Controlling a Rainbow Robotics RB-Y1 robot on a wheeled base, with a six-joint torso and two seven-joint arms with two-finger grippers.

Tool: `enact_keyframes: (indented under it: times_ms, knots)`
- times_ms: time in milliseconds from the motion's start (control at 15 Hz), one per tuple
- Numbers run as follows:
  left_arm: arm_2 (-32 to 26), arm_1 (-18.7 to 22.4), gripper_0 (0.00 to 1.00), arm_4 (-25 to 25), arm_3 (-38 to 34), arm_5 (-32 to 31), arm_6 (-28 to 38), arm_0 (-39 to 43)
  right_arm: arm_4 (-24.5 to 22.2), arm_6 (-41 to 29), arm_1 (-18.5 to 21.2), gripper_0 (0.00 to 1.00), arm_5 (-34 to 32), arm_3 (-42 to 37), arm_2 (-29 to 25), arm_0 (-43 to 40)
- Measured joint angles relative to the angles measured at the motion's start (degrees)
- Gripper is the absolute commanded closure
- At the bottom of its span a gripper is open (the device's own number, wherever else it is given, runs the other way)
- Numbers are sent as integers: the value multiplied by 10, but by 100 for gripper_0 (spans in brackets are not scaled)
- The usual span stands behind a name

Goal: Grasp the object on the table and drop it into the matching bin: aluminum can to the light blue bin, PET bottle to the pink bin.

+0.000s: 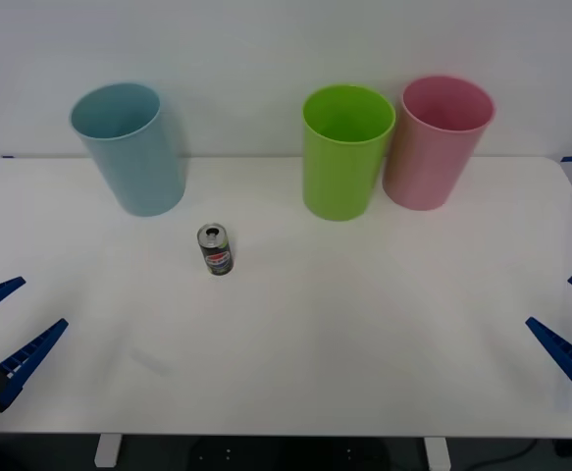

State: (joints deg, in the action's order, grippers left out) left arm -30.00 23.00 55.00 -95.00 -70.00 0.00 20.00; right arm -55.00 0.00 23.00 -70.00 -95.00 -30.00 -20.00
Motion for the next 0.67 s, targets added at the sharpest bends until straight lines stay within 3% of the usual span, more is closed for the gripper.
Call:
enact_keyframes:
  times_ms: [667]
  knots:
    - [11, -26, 0, -5, 7, 21, -16, 5, 0, 0, 0, 0, 0, 0, 0, 0]
